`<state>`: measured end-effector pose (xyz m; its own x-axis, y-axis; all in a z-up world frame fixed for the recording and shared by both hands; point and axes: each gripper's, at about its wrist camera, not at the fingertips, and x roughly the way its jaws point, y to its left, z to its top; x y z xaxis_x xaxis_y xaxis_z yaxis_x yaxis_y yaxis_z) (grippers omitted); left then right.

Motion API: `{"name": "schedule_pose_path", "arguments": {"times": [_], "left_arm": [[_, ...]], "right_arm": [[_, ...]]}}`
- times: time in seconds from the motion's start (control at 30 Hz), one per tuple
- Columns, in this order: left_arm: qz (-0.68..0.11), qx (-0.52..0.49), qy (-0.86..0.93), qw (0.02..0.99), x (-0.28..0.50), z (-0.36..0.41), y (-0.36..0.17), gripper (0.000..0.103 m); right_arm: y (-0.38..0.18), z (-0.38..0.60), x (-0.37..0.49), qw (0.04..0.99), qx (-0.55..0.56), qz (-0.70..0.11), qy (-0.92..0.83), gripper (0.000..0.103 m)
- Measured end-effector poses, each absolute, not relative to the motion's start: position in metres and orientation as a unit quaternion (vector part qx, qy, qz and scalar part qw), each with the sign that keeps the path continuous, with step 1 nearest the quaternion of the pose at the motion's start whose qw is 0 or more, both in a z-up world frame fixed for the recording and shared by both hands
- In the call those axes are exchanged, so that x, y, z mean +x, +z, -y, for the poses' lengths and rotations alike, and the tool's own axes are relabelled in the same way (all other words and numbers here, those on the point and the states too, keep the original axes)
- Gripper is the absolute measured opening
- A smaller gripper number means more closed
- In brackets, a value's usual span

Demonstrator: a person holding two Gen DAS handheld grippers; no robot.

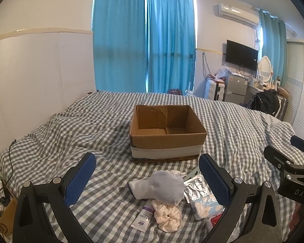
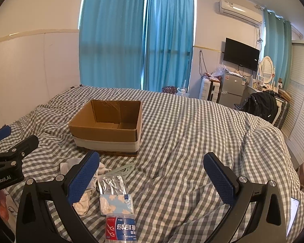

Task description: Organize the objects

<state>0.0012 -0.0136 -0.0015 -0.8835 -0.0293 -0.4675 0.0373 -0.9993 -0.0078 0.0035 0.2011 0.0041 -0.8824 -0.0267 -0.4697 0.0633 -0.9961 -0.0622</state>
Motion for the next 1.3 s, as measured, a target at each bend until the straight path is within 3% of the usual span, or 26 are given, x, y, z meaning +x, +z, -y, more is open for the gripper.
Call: {"name": "schedule_pose_path", "arguments": {"times": [1.3], "left_arm": [[-0.01,0.223,-0.975,0.016,0.021,0.019,0.005,0.103]], "right_arm": [[0.014,-0.177,0.017,0.044,0.248,-0.057,-0.966,0.103]]}}
